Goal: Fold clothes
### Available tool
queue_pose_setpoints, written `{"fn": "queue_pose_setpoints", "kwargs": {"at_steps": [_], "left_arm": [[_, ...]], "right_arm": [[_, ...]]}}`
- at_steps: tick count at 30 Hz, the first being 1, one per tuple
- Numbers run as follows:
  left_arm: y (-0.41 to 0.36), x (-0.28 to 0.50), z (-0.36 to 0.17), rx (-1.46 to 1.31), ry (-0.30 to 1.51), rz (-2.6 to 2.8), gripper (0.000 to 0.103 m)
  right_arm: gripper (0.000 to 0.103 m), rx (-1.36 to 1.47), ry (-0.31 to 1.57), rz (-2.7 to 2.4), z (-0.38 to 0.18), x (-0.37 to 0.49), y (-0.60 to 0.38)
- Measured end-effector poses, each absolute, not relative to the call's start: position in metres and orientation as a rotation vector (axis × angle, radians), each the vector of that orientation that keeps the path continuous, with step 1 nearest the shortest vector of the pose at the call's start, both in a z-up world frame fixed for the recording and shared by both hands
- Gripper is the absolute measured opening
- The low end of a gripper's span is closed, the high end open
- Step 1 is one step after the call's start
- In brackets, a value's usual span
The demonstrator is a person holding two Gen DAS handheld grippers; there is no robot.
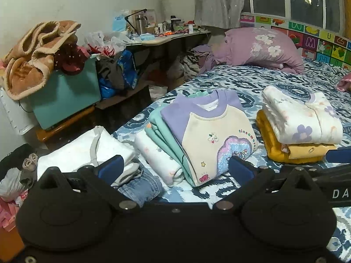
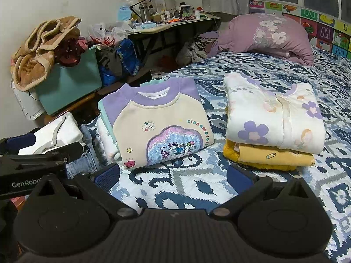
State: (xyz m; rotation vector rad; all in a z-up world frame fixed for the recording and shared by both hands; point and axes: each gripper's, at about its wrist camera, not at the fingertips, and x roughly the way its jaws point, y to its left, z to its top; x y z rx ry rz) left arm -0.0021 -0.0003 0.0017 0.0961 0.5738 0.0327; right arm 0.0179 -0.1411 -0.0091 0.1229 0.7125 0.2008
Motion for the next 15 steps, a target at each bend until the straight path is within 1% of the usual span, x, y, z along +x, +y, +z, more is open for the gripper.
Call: {"fn": "queue_pose_setpoints", "kwargs": {"at_steps": [15], "left_arm": [[0.0012, -0.0011, 0.0027, 0.08, 0.593, 0.035, 0.103]], "right_arm": [[0.103, 0.134, 0.709, 0.203, -0.0068, 0.0168, -0.1406]]}}
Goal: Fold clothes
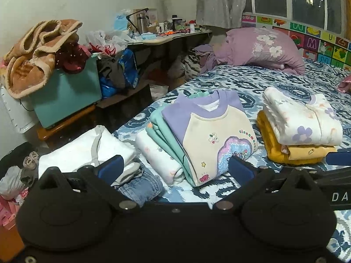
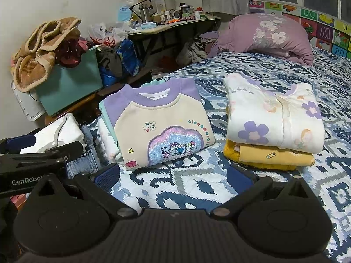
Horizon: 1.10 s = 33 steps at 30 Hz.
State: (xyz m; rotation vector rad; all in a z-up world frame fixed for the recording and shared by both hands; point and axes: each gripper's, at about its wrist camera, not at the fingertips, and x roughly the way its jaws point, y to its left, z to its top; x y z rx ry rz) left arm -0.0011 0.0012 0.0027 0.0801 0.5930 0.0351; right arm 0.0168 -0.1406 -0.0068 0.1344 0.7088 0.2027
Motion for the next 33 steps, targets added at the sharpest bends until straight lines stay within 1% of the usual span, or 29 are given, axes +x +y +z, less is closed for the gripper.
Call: {"fn": "queue_pose_setpoints", "kwargs": {"at_steps": [33], "left_arm": [[0.0037, 0.0005, -0.0047, 0.078, 0.606, 0.039, 0.103]], "right_arm": [[0.103, 0.144, 0.71, 0.213, -0.013, 0.0146, -0.1389]]}}
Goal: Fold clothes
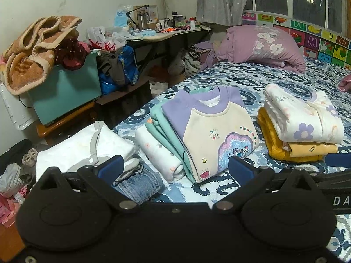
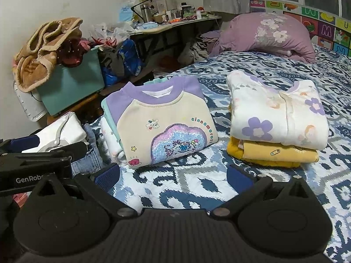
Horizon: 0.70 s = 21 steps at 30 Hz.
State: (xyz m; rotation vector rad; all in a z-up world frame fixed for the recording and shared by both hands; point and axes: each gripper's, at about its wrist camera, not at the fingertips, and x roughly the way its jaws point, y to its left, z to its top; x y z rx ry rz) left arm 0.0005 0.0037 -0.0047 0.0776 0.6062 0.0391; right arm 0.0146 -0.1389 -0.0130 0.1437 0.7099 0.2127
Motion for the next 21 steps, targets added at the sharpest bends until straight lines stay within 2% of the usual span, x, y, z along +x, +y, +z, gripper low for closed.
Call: {"fn": "queue_pose_setpoints", "kwargs": {"at_steps": [21], "left_arm": [[0.003, 0.01, -0.017, 0.071, 0.619, 0.022, 0.103]], "right_arm": [[0.103, 0.168, 0.718, 0.217, -0.028, 0.019, -0.141]]}}
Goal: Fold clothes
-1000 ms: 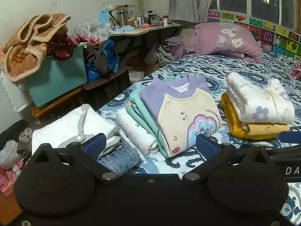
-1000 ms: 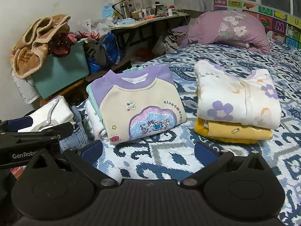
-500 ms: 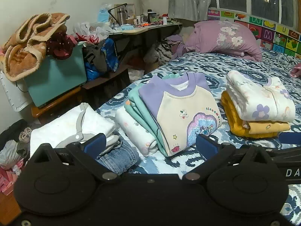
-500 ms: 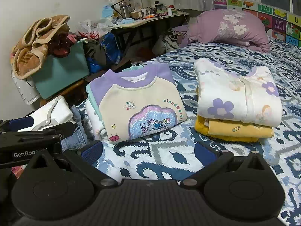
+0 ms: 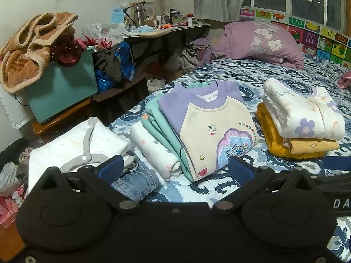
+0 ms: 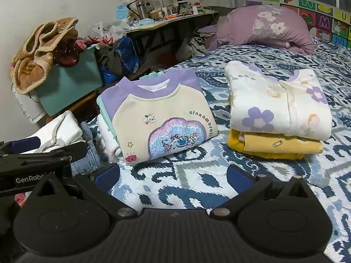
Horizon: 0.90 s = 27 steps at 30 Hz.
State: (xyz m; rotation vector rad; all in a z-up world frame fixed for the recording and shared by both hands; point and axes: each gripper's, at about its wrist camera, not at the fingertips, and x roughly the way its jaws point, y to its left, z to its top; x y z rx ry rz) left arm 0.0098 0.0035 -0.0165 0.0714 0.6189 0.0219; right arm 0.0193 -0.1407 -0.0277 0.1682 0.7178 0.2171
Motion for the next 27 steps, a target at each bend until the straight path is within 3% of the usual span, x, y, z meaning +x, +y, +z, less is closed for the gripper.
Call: {"fn": "queue_pose_setpoints", "kwargs": {"at_steps": [21, 23, 27], "left_arm": [[0.03, 0.082, -0.043, -0.064, 0.511, -0.116, 0.1], [0.03, 0.089, -0.048, -0.073, 0.513, -0.129, 0.096], [0.031, 0.102, -0.057, -0.087, 0.519, -0.139, 0.07]], "right_arm": [[0.103, 0.259, 0.636, 0.257, -0.05, 0.031, -0.164], [0.103, 0.271, 0.65, 0.262, -0.055, 0.032, -0.168], [0.103, 0.326, 0.673, 0.271, -0.067, 0.034, -0.178]]}}
